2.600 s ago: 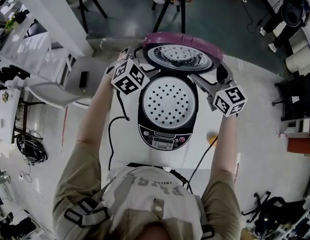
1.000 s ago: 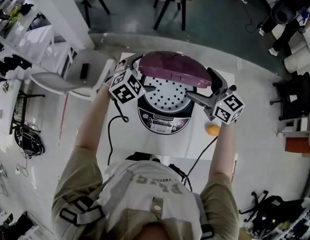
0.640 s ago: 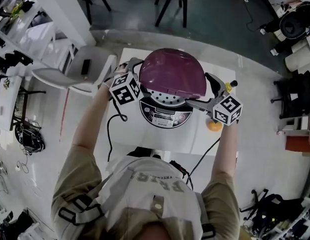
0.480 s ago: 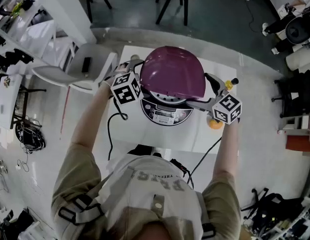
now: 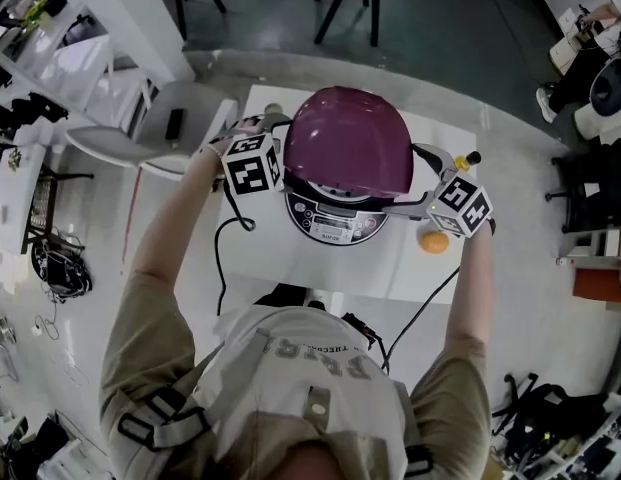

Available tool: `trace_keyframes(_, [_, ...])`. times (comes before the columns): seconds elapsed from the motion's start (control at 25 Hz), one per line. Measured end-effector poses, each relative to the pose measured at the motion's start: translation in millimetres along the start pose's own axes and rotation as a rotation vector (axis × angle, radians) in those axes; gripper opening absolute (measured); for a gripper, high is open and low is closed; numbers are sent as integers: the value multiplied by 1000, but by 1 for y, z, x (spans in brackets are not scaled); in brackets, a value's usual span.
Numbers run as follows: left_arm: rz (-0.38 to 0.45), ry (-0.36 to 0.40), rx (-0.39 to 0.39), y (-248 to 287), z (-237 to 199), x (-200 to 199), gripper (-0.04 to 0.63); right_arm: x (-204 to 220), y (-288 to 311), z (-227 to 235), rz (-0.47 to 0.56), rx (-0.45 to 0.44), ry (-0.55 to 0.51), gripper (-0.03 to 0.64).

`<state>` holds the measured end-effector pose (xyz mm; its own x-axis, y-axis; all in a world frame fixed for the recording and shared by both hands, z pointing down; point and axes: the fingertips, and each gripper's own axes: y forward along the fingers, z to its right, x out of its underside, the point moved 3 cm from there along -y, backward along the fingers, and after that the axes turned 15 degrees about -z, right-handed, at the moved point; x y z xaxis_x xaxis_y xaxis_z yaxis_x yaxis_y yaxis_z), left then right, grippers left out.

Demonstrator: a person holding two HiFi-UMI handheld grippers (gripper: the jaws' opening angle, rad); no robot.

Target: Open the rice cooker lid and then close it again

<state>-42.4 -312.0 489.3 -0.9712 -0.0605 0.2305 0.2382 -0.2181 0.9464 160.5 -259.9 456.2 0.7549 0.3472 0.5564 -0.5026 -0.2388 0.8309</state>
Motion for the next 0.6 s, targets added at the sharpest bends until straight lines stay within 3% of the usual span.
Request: trace_keyframes(0.6, [-152, 190, 85, 12, 17, 17, 598, 21, 15, -17, -287, -83, -149, 583])
